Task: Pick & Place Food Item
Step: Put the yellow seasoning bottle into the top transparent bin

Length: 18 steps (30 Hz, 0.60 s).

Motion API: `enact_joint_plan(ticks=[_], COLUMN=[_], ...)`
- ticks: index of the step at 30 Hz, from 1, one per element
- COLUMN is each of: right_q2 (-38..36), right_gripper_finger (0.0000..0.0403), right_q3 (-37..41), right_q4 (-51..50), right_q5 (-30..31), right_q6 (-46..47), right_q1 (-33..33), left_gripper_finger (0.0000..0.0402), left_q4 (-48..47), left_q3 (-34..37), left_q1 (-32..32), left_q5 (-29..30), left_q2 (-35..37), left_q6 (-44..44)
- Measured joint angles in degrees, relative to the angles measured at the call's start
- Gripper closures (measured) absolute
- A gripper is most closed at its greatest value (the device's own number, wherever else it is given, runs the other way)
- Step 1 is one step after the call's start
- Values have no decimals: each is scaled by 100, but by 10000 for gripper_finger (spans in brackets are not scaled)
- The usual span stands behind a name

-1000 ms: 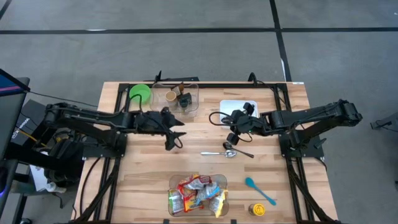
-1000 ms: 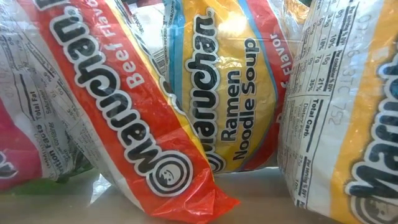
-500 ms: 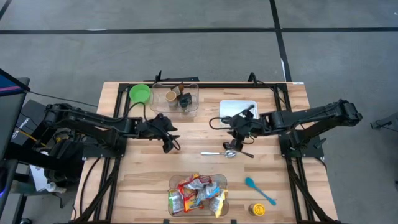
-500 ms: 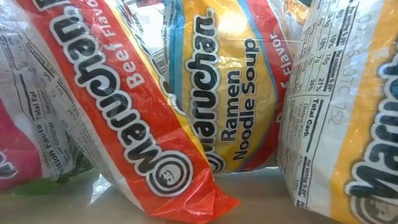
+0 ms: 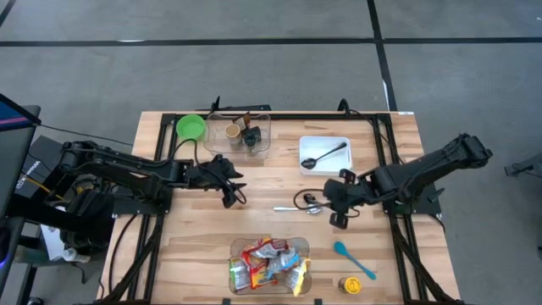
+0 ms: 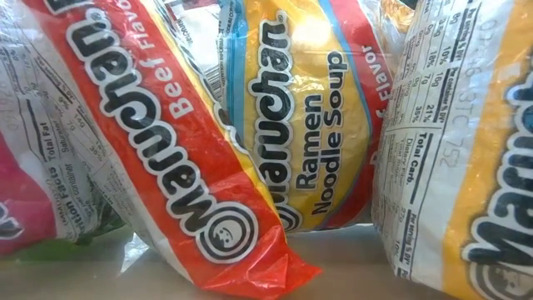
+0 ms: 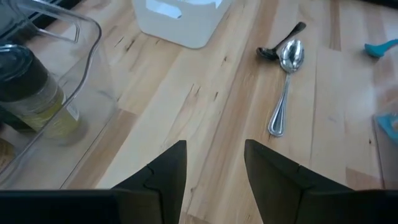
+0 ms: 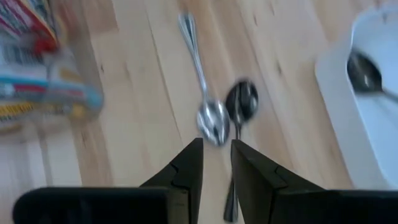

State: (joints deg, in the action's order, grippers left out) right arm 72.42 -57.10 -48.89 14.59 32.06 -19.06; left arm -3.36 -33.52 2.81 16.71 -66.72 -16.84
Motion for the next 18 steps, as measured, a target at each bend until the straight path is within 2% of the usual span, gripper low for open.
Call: enact_joint_plan(ticks=[8,18], right_q2=[0,0], right_gripper_finger=[326,326], right_q3=[0,0], right_q4=[-931,-898], right_q5=[-38,-168], right_q6=[1322,2967], right_q1=[-389,-1286], left_gripper_finger=[247,247], left_q4=[253,397], left_q3=[0,0], left_q1=[0,0], left_q5=[0,0], left_q2=[0,0], left_q6=[2,2])
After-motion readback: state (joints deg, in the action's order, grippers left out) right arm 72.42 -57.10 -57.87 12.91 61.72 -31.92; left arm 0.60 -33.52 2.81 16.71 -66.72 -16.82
